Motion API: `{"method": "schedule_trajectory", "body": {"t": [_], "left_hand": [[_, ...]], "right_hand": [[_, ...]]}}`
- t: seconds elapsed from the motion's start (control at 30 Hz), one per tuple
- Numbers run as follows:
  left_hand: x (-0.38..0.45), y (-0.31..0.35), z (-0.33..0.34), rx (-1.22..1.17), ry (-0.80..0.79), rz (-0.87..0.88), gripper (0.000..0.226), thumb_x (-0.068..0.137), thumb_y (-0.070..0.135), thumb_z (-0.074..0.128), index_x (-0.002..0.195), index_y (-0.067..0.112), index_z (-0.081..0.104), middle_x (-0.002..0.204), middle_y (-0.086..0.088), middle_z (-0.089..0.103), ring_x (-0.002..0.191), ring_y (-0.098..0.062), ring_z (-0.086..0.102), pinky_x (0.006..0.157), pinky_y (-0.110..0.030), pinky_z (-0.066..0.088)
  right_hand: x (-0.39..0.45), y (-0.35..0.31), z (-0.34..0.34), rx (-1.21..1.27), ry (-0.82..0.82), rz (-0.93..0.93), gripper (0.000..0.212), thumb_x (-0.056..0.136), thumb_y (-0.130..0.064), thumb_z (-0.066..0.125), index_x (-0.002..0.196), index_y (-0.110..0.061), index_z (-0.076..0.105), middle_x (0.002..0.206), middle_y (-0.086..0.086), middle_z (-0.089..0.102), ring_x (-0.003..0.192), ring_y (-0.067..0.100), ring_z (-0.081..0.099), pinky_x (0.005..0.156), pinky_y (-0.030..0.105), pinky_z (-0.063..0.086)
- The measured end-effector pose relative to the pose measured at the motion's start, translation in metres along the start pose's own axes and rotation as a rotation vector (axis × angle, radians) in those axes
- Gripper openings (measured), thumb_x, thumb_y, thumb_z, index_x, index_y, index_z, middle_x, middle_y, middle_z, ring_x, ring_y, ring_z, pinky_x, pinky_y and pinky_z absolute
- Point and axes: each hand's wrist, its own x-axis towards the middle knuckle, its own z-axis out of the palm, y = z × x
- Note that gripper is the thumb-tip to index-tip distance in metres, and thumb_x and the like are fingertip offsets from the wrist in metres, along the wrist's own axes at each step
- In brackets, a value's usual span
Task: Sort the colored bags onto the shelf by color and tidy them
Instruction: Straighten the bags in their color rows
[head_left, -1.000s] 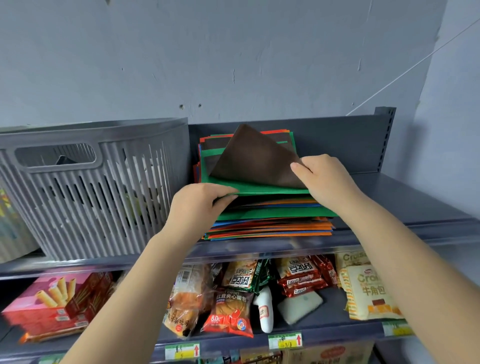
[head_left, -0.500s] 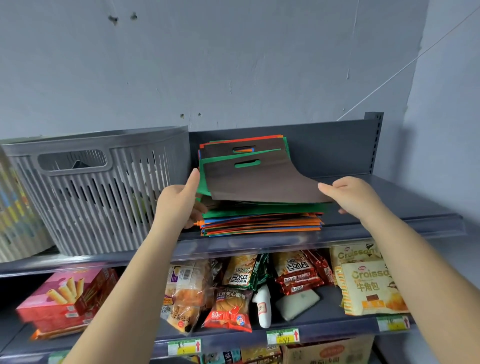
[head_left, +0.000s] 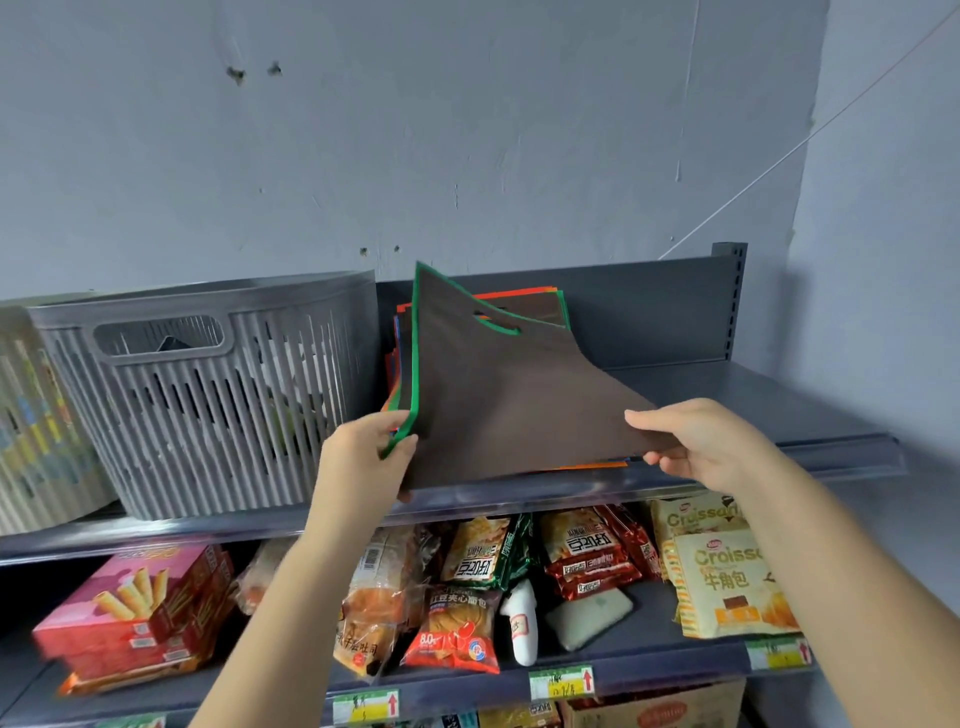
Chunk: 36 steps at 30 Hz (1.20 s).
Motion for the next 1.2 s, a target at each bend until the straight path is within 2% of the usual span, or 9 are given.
{"method": "schedule_trajectory", "body": {"t": [0.13,0.27,0.37,0.43,0.57,0.63,0.77,0.9,1.2], "left_hand": [[-0.023,-0.023,0.012,-0.409,0.082,-0.119,0.03,0.085,0.002,0.065,0.107,0.021,0.067,0.1,0.0,0.07,0.093,-0.01,0.064,0.09,-0.03,0.05],[-0.04,-0.037,0.035,-0.802,0.032,-0.207,0.024,0.083,0.004,0.066,0.099,0.019,0.074,0.087,0.007,0.074,0.082,-0.002,0.065,0.081,-0.019,0.054],[-0.048,-0.046,0.05,-1.013,-0.136,-0.26,0.034,0.052,0.043,0.087,0.076,0.02,0.076,0.077,-0.003,0.073,0.069,-0.011,0.066,0.063,-0.021,0.055],[-0.051,-0.052,0.058,-1.03,-0.284,-0.274,0.057,0.036,0.054,0.089,0.069,0.013,0.068,0.071,-0.01,0.071,0.062,-0.015,0.064,0.055,-0.023,0.053],[-0.06,-0.043,0.079,-1.08,-0.509,-0.206,0.009,0.092,0.007,0.054,0.093,0.01,0.063,0.07,0.003,0.07,0.058,-0.005,0.062,0.053,-0.015,0.05],[-0.072,-0.039,0.092,-1.031,-0.589,-0.144,0.027,0.094,-0.003,0.043,0.098,0.014,0.063,0.076,0.007,0.072,0.065,-0.002,0.064,0.059,-0.013,0.05],[-0.107,-0.037,0.12,-1.005,-0.702,-0.116,0.033,0.095,-0.005,0.04,0.098,0.018,0.063,0.088,0.016,0.072,0.074,0.007,0.063,0.069,-0.007,0.048],[-0.139,-0.038,0.143,-1.032,-0.894,-0.215,0.036,0.097,0.002,0.042,0.096,0.023,0.071,0.085,0.012,0.073,0.072,-0.001,0.066,0.069,-0.013,0.053],[-0.184,-0.003,0.145,-1.082,-1.047,-0.191,0.026,0.099,0.006,0.037,0.1,0.018,0.06,0.074,0.017,0.071,0.065,0.005,0.065,0.057,-0.009,0.05]], "right_hand": [[-0.021,0.017,-0.004,0.096,-0.033,-0.031,0.02,0.086,-0.017,0.066,0.101,-0.004,0.065,0.1,0.01,0.067,0.092,0.023,0.062,0.063,0.028,0.052],[-0.042,0.044,-0.002,0.038,0.158,-0.166,0.005,0.087,-0.019,0.067,0.09,-0.017,0.07,0.081,0.0,0.074,0.083,0.019,0.068,0.076,0.033,0.053],[-0.066,0.067,-0.003,-0.044,0.363,-0.314,0.016,0.087,-0.012,0.065,0.079,-0.025,0.07,0.076,-0.015,0.072,0.081,0.009,0.066,0.076,0.029,0.05],[-0.091,0.08,-0.006,-0.007,0.417,-0.304,0.019,0.088,-0.009,0.063,0.08,-0.026,0.068,0.075,-0.016,0.072,0.077,0.003,0.066,0.07,0.024,0.049],[-0.147,0.118,-0.017,0.107,0.469,-0.159,0.015,0.089,-0.007,0.06,0.091,-0.017,0.071,0.086,-0.002,0.075,0.082,0.013,0.071,0.072,0.028,0.052],[-0.177,0.14,-0.017,0.131,0.543,-0.076,0.014,0.089,-0.008,0.06,0.094,-0.015,0.071,0.088,0.001,0.075,0.084,0.018,0.071,0.075,0.033,0.054],[-0.236,0.174,-0.009,0.219,0.716,-0.002,0.017,0.09,-0.006,0.056,0.097,-0.01,0.071,0.093,0.007,0.074,0.091,0.023,0.07,0.081,0.034,0.055],[-0.298,0.202,-0.008,0.326,0.885,0.052,0.019,0.091,-0.005,0.054,0.1,-0.01,0.07,0.092,0.012,0.074,0.081,0.024,0.071,0.066,0.03,0.057],[-0.4,0.225,-0.043,0.521,1.183,0.001,0.019,0.093,-0.008,0.051,0.107,-0.012,0.064,0.098,0.011,0.072,0.078,0.02,0.071,0.066,0.03,0.059]]}}
